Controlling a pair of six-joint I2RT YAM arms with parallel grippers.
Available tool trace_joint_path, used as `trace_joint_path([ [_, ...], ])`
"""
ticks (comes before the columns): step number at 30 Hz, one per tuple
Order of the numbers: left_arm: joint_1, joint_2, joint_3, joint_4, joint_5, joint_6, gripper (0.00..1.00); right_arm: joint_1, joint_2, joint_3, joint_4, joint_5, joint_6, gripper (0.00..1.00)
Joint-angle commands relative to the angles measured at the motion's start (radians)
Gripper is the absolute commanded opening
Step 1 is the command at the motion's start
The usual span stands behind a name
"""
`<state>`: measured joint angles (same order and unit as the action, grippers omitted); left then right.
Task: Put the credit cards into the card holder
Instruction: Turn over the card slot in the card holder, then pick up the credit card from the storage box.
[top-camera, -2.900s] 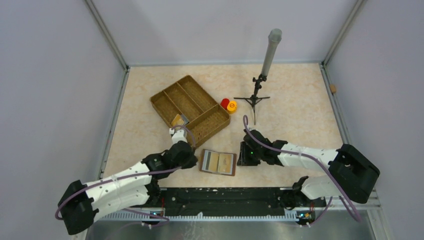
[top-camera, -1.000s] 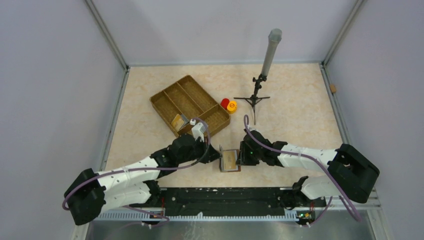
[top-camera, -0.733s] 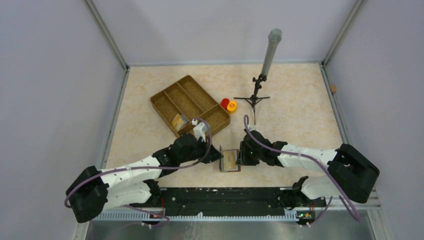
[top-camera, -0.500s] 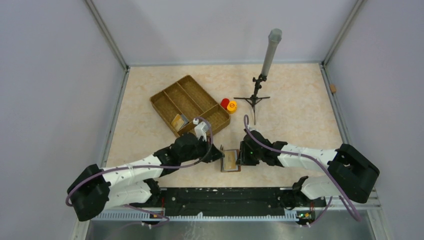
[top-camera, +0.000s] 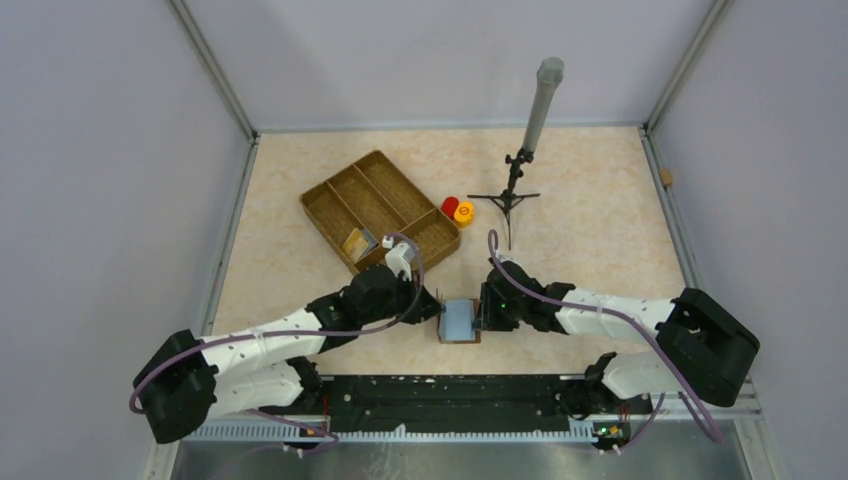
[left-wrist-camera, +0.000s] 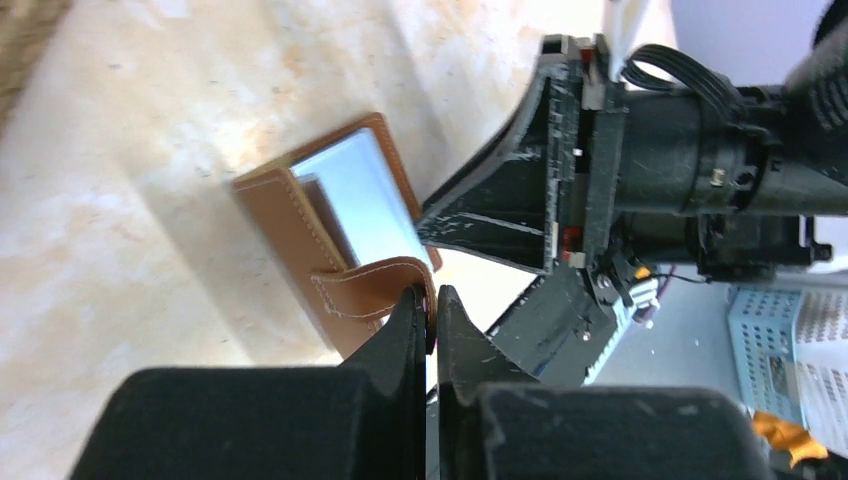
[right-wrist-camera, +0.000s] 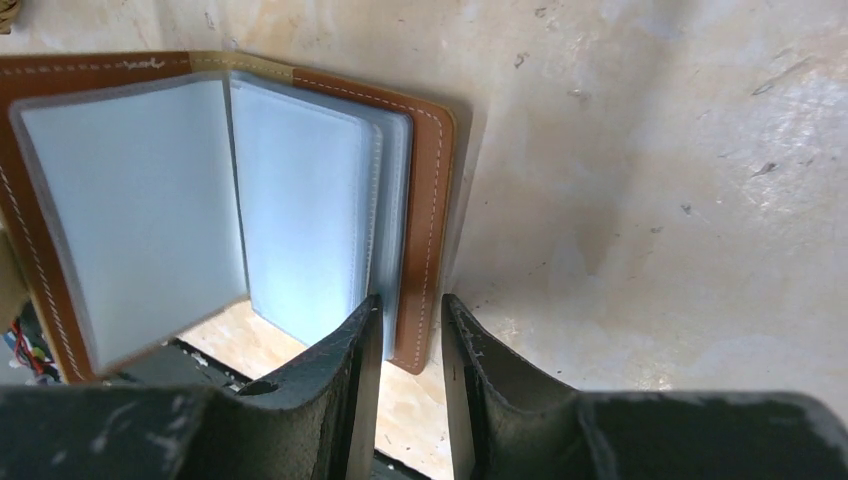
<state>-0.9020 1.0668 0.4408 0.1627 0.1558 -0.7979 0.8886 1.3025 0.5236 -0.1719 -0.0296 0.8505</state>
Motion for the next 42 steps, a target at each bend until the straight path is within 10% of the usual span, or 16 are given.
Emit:
trace_joint_path([
  [1, 0.005, -0.058, 0.033, -0.193, -0.183, -0.034, 0.0, 0.014, -0.023, -0.002, -0.045, 0.059, -0.001, 0.28],
  [10, 0.032, -0.144, -0.017, -0.428, -0.318, -0.18, 0.04, 0.014, -0.03, 0.012, -0.037, 0.037, -0.012, 0.32],
  [28, 0.19, -0.261, 0.217, -0.824, -0.295, -0.004, 0.95, 0.013, -0.201, 0.152, -0.266, 0.199, -0.109, 0.57],
  [42, 0.611, 0.05, 0.498, -0.769, -0.129, 0.306, 0.99, 0.012, -0.119, 0.316, -0.149, 0.181, -0.313, 0.66],
])
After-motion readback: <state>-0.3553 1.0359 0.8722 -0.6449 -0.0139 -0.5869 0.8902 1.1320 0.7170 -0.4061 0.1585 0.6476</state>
